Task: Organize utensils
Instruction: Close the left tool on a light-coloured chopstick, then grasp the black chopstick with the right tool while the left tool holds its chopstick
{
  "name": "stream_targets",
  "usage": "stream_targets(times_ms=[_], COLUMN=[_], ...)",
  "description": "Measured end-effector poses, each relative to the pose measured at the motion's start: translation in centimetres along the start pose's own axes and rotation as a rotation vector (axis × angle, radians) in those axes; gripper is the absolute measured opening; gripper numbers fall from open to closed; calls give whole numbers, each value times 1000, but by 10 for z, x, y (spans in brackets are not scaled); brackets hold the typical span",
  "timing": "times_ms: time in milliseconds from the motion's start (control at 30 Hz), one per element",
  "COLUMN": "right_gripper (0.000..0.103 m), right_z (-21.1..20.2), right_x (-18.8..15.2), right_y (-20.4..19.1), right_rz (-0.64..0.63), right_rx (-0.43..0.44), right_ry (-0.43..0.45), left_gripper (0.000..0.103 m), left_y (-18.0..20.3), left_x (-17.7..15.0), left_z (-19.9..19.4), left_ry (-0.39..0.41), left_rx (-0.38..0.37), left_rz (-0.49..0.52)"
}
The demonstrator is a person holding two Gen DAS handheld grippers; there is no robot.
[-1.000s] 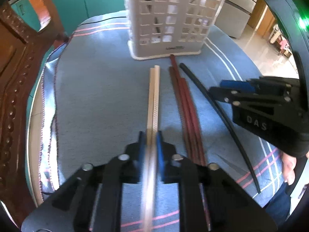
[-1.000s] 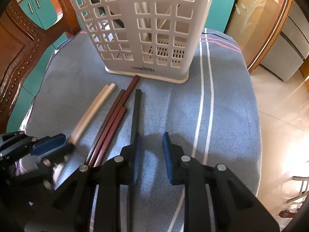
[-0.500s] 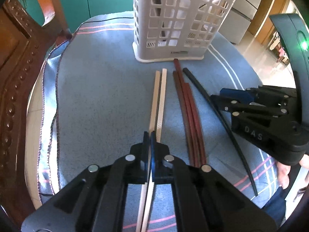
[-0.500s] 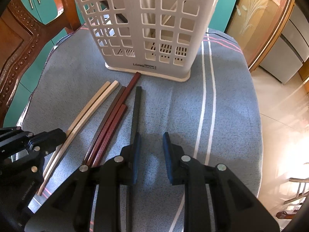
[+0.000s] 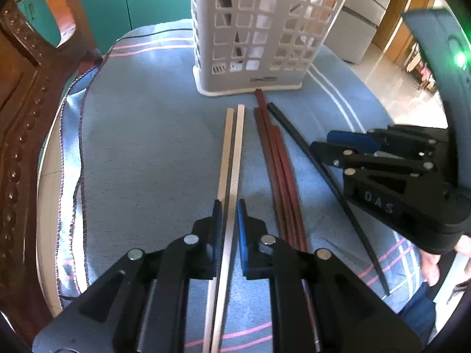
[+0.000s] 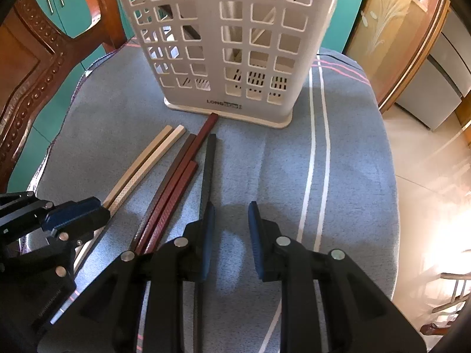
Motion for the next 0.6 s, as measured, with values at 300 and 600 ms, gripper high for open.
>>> stream_targets(times_ms=[300, 600], right_gripper=[23, 26], right_z=[0, -8], right_x=[1, 1], right_y=[-4, -12], right_rz=[-10, -36], right_rx=[3, 20], right_ry=[8, 28], left_gripper=[25, 13], left_y=[-2, -3], left_x=[2, 2], left_z=[10, 12], left_ry=[-13, -6], left_rx=[31, 10], left_rz=[-21, -11])
Point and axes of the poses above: each gripper's, at about its wrist camera, not at the fingertips, and z roughly the way its jaws point, y to its right, x to its top, the point moved 2 cm from there along z, roughly the way its jaws point, and after that the axes turned 1 degree about z, right-handed, at the moved point
